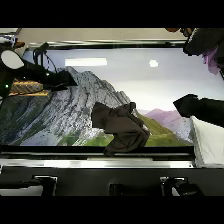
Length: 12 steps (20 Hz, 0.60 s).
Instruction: Fold the clothes and pants, and hang the long-sleeved shirts on hangers.
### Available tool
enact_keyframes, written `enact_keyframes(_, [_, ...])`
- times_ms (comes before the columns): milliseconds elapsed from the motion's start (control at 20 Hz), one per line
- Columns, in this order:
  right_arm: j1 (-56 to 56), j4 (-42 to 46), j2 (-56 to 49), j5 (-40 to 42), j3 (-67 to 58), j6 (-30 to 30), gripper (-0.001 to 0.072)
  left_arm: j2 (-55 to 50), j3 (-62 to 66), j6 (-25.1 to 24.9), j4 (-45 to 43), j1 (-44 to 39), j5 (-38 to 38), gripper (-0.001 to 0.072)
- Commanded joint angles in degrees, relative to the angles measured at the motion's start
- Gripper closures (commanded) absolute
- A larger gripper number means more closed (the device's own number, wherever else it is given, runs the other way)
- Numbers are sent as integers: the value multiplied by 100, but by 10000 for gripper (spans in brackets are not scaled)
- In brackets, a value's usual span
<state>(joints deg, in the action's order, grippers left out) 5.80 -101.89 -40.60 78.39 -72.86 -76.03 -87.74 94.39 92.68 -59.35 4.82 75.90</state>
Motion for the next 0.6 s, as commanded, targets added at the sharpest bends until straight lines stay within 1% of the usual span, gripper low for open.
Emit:
enact_keyframes(0, [7, -9, 4, 146, -2, 42, 326, -275, -1366, -1161, 1252, 470, -752, 88])
enact_keyframes(100, [4, -13, 4, 249, -2, 116, 326, -601, -1856, -1665, 1593, 365, -844, 88])
enact_keyframes(200, [4, -13, 7, 350, -2, 199, 326, -898, -2061, -1930, 1716, 192, -970, 93])
enact_keyframes(400, [7, -13, 7, 361, -2, 393, 326, -1412, -2059, -2031, 1720, -105, -1021, 93])
enact_keyframes(550, [7, -13, 4, 361, -2, 501, 326, -1541, -2059, -2055, 1718, -256, -1097, 93])
